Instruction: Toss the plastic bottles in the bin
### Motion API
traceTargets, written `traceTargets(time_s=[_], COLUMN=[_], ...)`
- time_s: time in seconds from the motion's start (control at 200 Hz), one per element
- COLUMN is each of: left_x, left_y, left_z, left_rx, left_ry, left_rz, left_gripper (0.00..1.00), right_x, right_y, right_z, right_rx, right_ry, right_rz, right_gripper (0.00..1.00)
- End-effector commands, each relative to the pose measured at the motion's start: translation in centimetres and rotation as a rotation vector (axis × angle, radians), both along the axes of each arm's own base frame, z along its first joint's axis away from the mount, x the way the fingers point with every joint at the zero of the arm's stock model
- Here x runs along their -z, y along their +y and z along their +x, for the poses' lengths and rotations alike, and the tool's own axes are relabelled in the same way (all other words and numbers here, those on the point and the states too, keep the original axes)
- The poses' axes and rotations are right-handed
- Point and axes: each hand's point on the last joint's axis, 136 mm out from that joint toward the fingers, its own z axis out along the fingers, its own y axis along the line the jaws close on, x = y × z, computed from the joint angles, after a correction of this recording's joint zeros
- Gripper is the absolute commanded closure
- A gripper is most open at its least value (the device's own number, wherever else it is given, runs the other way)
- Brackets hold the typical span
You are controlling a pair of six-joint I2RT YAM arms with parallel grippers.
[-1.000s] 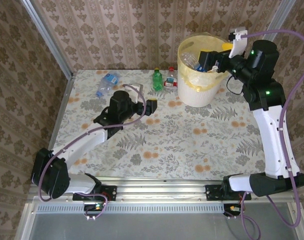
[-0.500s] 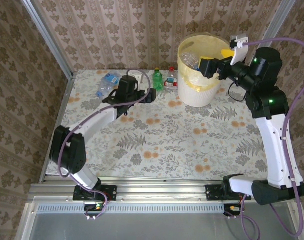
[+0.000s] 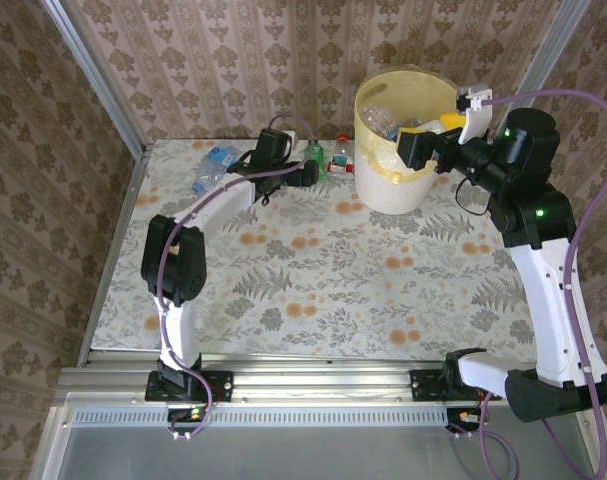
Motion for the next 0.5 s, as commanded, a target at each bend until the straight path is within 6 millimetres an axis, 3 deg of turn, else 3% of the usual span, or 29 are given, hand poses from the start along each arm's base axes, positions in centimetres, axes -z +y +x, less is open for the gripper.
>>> traceTargets(time_s=[0.0,0.495], left_x=[0.0,3.5], left_y=[-0.2,-1.9], left_z=[0.9,5.4], left_rx=[-0.014,-0.057], left_ry=[0.028,0.086], left_rz=[-0.008,-0.112], left_gripper=[0.03,0.06], right_x=[0.3,2.0], right_y=[0.2,0.3], right_z=[-0.7,-1.5], right_rx=[-0.016,-0.021], right_ry=[0.009,0.052], right_rz=[0.012,0.031], right_gripper=[0.0,0.0])
